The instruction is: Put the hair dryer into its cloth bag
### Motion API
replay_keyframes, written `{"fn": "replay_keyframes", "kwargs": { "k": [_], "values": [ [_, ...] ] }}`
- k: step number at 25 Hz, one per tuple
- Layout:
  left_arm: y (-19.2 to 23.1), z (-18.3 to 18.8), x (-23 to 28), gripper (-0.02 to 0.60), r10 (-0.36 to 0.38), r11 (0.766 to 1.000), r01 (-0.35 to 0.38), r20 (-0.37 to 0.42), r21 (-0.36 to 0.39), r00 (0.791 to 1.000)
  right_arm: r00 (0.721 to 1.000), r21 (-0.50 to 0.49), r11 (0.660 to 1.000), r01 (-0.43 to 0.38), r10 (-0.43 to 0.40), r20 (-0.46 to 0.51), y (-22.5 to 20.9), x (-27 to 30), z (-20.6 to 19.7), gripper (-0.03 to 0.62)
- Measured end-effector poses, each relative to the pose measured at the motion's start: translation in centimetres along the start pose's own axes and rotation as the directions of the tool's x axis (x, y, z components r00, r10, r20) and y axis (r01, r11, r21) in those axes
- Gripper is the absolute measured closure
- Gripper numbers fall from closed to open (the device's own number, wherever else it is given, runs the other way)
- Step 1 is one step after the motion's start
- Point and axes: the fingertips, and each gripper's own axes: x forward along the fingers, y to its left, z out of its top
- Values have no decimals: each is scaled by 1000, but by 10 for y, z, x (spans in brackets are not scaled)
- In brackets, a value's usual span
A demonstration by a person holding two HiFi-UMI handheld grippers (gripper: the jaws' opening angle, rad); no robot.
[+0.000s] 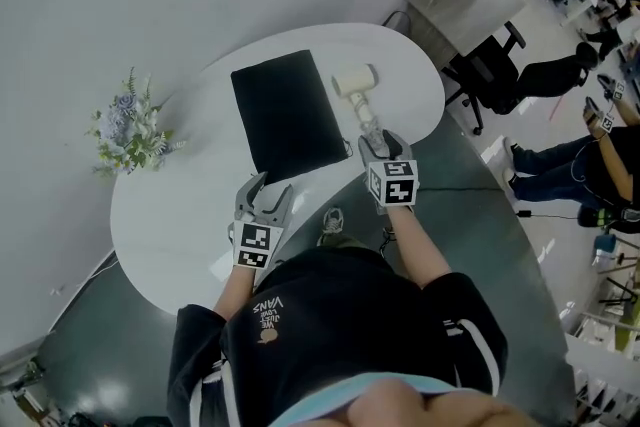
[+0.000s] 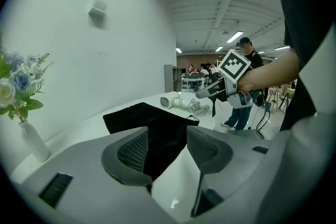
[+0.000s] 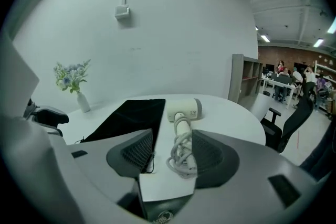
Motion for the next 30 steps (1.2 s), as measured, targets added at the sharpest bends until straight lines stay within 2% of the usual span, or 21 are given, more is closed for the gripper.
{"fn": "replay_keyframes", "kwargs": {
  "k": [8,15,24,27,30],
  "values": [
    [7,-7,29,351,40,999,-40,-50,-14,998,995,-97,995,-35,25,-97,-24,59,11,375],
    [10,-15,49,339,42,999,-41,-91,17,995,972,-131,987,-97,66,-225,-27,101,2,370],
    [10,-33,62,330,23,995,-7,-159,102,987,931,-117,987,-110,61,-361,-29,129,-19,370],
    [6,-35,68,327,2,986,28,-181,164,984,920,-113,987,-116,63,-387,-30,133,-22,370],
    [2,-41,74,322,-19,968,73,-219,241,976,917,-114,986,-120,66,-394,-29,135,-23,370]
  ]
}}
